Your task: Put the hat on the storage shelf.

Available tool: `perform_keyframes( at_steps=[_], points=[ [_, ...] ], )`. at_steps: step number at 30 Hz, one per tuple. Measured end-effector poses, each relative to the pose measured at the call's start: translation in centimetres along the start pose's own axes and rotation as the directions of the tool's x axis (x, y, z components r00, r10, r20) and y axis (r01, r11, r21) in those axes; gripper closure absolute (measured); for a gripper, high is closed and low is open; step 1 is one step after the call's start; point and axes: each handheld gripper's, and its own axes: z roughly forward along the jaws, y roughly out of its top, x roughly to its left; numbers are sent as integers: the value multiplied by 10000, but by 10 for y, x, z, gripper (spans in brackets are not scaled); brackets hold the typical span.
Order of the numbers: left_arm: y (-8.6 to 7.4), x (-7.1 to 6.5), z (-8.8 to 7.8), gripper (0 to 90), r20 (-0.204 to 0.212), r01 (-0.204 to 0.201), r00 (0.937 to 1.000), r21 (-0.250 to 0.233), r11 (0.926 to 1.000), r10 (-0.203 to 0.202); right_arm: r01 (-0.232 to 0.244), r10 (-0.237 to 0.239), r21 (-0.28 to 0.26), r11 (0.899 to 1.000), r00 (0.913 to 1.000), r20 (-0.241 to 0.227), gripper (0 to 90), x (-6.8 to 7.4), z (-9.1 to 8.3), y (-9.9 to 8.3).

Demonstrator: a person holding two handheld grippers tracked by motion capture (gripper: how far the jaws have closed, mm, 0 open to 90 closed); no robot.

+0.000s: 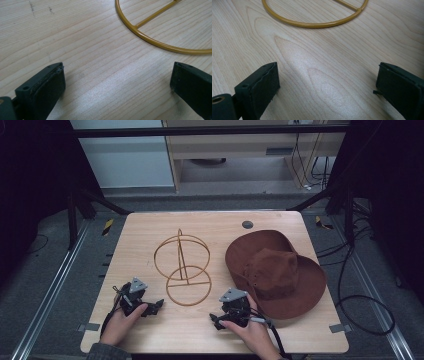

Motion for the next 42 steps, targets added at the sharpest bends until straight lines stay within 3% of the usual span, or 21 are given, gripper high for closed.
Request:
perform_keyframes(
  at_steps=[11, 14, 16, 21, 25, 28, 31, 35, 36, 37, 41, 42],
  points=[
    [0, 0, 0, 0, 2, 1, 10000, -1, 10000, -1, -10, 10, 8, 10000, 10000, 5, 52, 0, 0, 0],
    [0, 0, 0, 0, -10, 4, 10000, -8, 10000, -4, -34, 35, -96, 9999, 10000, 71, 123, 0, -4, -2],
    [0, 0, 0, 0, -10, 4, 10000, -8, 10000, -4, -80, 80, -100, 9999, 10000, -42, 123, 1, -9, -1],
    [0, 0, 0, 0, -23, -5, 10000, 11, 10000, 5, 32, -53, -521, 9986, 9992, -387, 122, 10, -27, 9],
    [0, -1, 0, 0, -11, -17, 10000, -2, 10000, 17, 240, -282, -691, 9973, 9978, -600, 119, 15, -52, 24],
    [-1, -1, -1, 0, -2, -25, 10000, -8, 10000, 25, 825, -836, -426, 9957, 9962, -231, 113, 13, -74, 36],
    [0, -1, -1, 0, -1, -28, 10000, -4, 10000, 28, 1087, -1087, 68, 9941, 9940, 75, 90, -4, -103, 53],
    [0, -1, -1, 0, -1, -30, 10000, -5, 10000, 30, 1135, -1164, 500, 9923, 9914, 597, 93, -27, -120, 62],
    [0, -1, -1, 0, -1, -30, 10000, -6, 10000, 30, 1085, -1128, 549, 9926, 9902, 822, 98, -36, -126, 63],
    [0, -1, -1, 0, -1, -24, 10000, -8, 10000, 24, 890, -967, 737, 9933, 9895, 1075, 103, -53, -135, 65],
    [-1, -1, -1, 0, -5, -21, 10000, -8, 10000, 21, 569, -766, 1272, 9902, 9849, 1554, 129, -88, -146, 63],
    [0, -1, -1, 0, -5, -23, 10000, -9, 10000, 23, 569, -766, 1272, 9902, 9849, 1554, 129, -88, -146, 63]
  ],
)
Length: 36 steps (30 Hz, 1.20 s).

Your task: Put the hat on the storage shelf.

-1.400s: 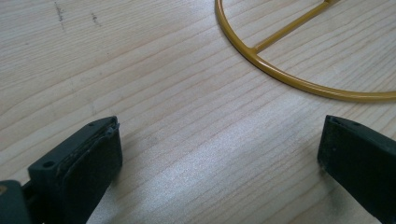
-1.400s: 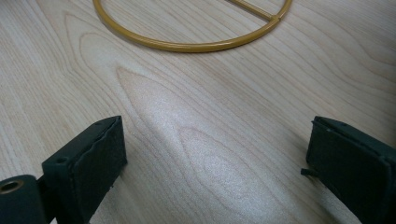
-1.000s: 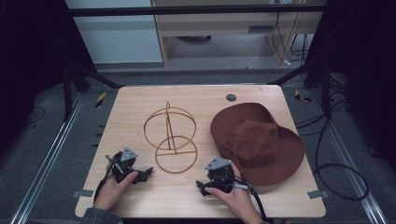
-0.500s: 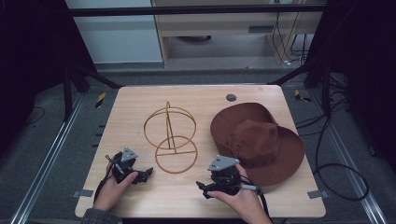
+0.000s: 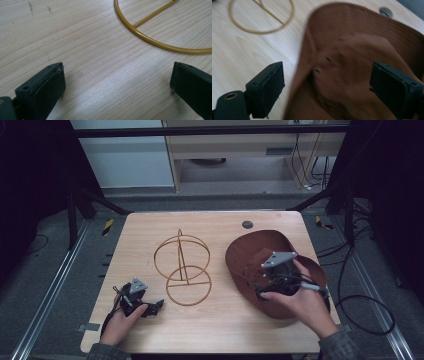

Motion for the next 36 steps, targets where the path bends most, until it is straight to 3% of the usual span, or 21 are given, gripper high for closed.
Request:
perform_keyframes(
  at_steps=[1, 5, 12, 14, 21, 30, 36],
  points=[
    [0, 0, 0, 0, 1, 1, 10000, 2, 10000, -1, -430, 431, 80, 9990, 9990, -102, 141, -16, 0, -5],
    [0, 0, 0, 0, 1, 0, 10000, 2, 10000, 0, -850, 863, 343, 9958, 9956, -372, 190, -41, 2, -11],
    [0, 0, 0, 0, 0, 0, 10000, -1, 10000, 0, -830, 873, 740, 9938, 9945, -573, 232, -61, 4, -10],
    [0, 0, 0, 0, 2, 1, 10000, -1, 10000, -1, -672, 722, 828, 9943, 9956, -600, 219, -66, 4, -8],
    [0, 0, 0, 0, 1, 1, 10000, -1, 10000, -1, -862, 960, 1409, 9863, 9933, -638, 153, -91, 12, -3],
    [0, 0, 0, 0, 2, 2, 10000, 1, 10000, -2, -636, 728, 1713, 9832, 9962, -479, 126, -100, 16, 5],
    [0, 0, 0, 0, 2, 0, 10000, 0, 10000, 0, -618, 717, 1770, 9823, 9962, -501, 164, -103, 14, 10]
  ],
)
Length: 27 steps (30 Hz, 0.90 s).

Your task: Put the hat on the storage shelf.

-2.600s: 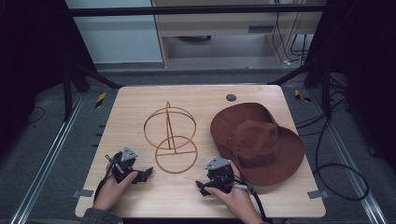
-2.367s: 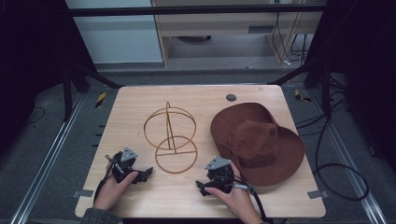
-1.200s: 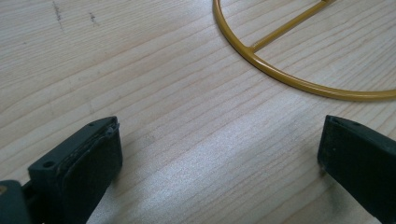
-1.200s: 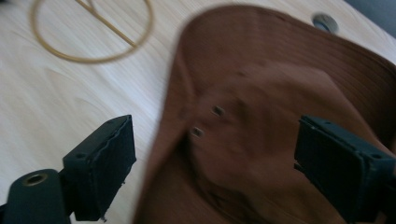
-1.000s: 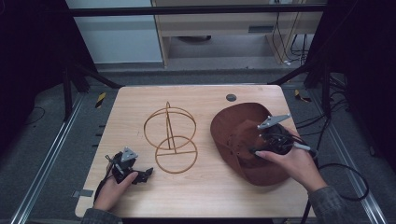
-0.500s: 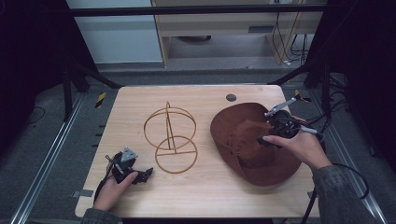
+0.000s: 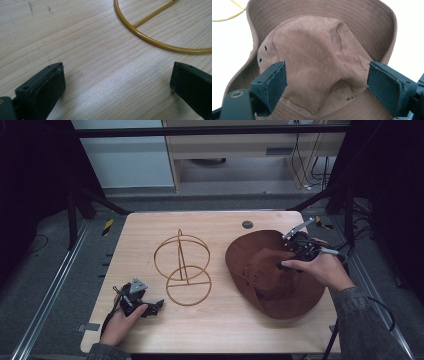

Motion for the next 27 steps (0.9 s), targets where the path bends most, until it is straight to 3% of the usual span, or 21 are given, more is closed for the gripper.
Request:
perform_keyframes(
  at_steps=[6, 13, 19, 27],
  points=[
    [0, 0, 0, 0, 1, 1, 10000, 1, 10000, -1, 143, -142, 142, 9998, 9999, -75, 209, -1, -1, 6],
    [0, 0, 0, 0, -2, 3, 10000, -3, 10000, -3, 178, -173, 372, 9991, 9998, -141, 182, -1, 9, 13],
    [0, 0, 0, 0, 1, 5, 10000, -3, 10000, -5, 184, -152, 889, 9959, 9992, -365, 147, -2, 29, 17],
    [0, 0, 0, 0, -1, 2, 10000, -3, 10000, -2, 295, -240, 1362, 9902, 9988, -417, 174, 0, 47, 13]
  ],
)
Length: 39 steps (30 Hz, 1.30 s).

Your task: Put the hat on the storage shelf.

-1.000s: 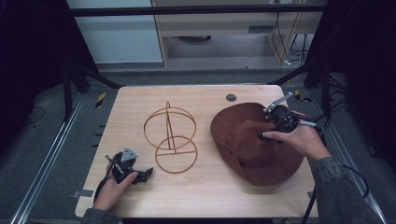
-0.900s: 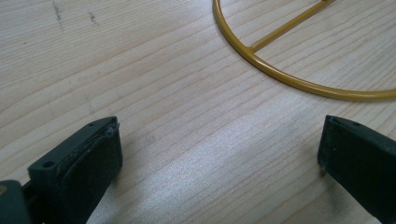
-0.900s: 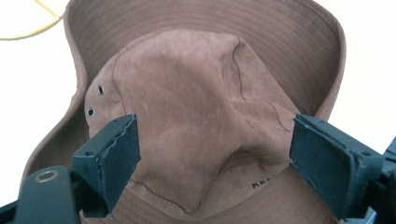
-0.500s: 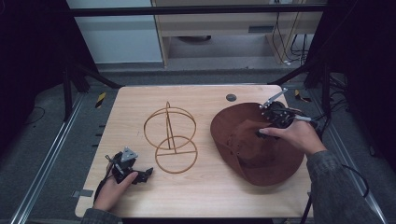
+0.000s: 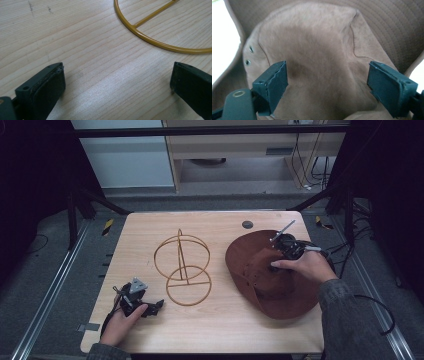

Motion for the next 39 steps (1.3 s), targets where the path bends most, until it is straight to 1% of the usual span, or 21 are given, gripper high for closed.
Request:
perform_keyframes(
  at_steps=[3, 4, 5, 7, 8, 10, 11, 15, 16, 17, 19, 21, 22, 23, 24, 25, 26, 27, 32, 33, 39],
  points=[
    [0, 0, 0, 0, 0, 1, 10000, 2, 10000, -1, 178, -179, 91, 9998, 9998, 86, 236, 2, 3, 1],
    [0, 0, 0, 0, 0, 0, 10000, 2, 10000, 0, 144, -146, 166, 9998, 9998, 98, 276, 2, 4, 2],
    [0, 0, 0, 0, 1, 1, 10000, 4, 10000, -1, 144, -146, 166, 9998, 9998, 98, 276, 2, 4, 2],
    [0, 0, 0, 0, 1, 2, 10000, 2, 10000, -2, 263, -265, 197, 9995, 9996, 100, 333, 3, 6, 3],
    [0, 0, 0, 0, 2, 2, 10000, 2, 10000, -2, 362, -365, 291, 9989, 9993, 79, 402, 4, 8, 3],
    [0, 0, 0, 0, 2, 2, 10000, 2, 10000, -2, 413, -417, 335, 9986, 9991, 105, 503, 4, 9, 3],
    [0, 0, 0, 0, 2, 2, 10000, 2, 10000, -2, 413, -417, 335, 9986, 9991, 105, 503, 4, 9, 3],
    [0, 0, 0, 0, 2, 2, 10000, 1, 10000, -2, 485, -487, 372, 9981, 9988, 39, 716, 3, 9, 2],
    [0, 0, 0, 0, 1, 0, 10000, 3, 10000, 0, 475, -476, 366, 9982, 9989, 8, 754, 3, 9, 2],
    [0, 0, 0, 0, 3, 0, 10000, 2, 10000, 0, 504, -503, 353, 9981, 9987, -46, 819, 2, 9, 2],
    [0, 0, 0, 0, 1, 2, 10000, 2, 10000, -2, 508, -505, 244, 9984, 9986, -131, 884, 2, 8, 2],
    [0, 0, 0, 0, 1, 0, 10000, 4, 10000, 0, 461, -458, 164, 9988, 9988, -175, 888, 2, 6, 2],
    [0, 0, 0, 0, 1, -1, 10000, 5, 10000, 1, 371, -373, -79, 9993, 9989, -288, 892, 1, 1, 1],
    [0, 0, 0, 0, 1, -3, 10000, 3, 10000, 3, 371, -373, -79, 9993, 9989, -288, 892, 1, 1, 1],
    [0, 0, 0, 0, 2, -1, 10000, 5, 10000, 1, 207, -224, -387, 9990, 9987, -453, 893, 0, -6, 0],
    [0, 0, 0, 0, 2, -1, 10000, 4, 10000, 1, 164, -191, -527, 9985, 9986, -503, 893, -1, -9, 0],
    [0, 0, 0, 0, 2, -1, 10000, 4, 10000, 1, 164, -191, -527, 9985, 9986, -503, 893, -1, -9, 0],
    [0, 0, 0, 0, 2, -1, 10000, 5, 10000, 1, 68, -107, -695, 9976, 9984, -563, 893, -1, -16, -2],
    [0, 0, 0, 0, 0, -3, 10000, 5, 10000, 3, -64, -27, -1173, 9931, 9970, -769, 894, 2, -30, -7],
    [0, 0, 0, 0, 0, -4, 10000, 4, 10000, 4, -64, -27, -1173, 9931, 9970, -769, 894, 2, -30, -7],
    [0, 0, 0, 0, 0, -3, 10000, 3, 10000, 3, -63, -90, -1941, 9810, 9969, -776, 893, 6, -53, -9]
  ],
)
